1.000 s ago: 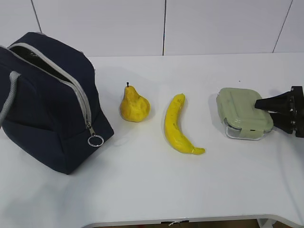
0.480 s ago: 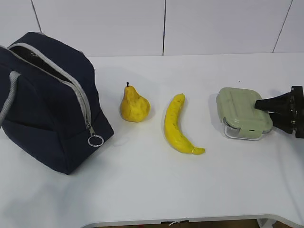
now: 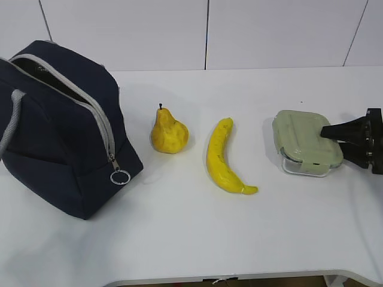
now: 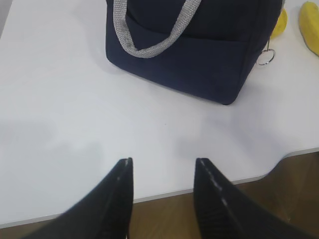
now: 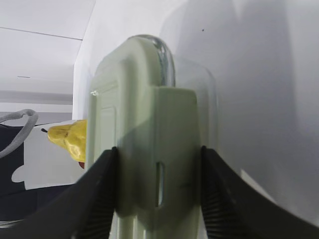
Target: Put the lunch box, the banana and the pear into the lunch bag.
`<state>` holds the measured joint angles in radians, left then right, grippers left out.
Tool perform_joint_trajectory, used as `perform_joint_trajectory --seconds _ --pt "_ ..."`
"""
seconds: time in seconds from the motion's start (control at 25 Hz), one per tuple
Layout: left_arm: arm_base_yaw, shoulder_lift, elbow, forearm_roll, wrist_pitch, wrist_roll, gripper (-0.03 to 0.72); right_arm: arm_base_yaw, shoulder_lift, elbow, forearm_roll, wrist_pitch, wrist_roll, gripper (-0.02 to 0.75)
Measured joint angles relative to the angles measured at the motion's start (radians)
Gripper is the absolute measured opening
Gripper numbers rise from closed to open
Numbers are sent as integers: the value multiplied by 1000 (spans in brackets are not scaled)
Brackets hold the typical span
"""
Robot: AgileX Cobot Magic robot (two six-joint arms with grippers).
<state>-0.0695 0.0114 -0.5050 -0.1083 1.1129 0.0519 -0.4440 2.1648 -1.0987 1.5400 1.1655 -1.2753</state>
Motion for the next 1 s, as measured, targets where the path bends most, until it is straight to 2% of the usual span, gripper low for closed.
perform_joint_trajectory --seconds 0.68,1.0 --pt "0 0 -3 0 0 0 288 0 -100 0 -60 -44 95 378" --pt "0 76 -118 -1 34 29 288 0 -161 0 -72 -44 142 378"
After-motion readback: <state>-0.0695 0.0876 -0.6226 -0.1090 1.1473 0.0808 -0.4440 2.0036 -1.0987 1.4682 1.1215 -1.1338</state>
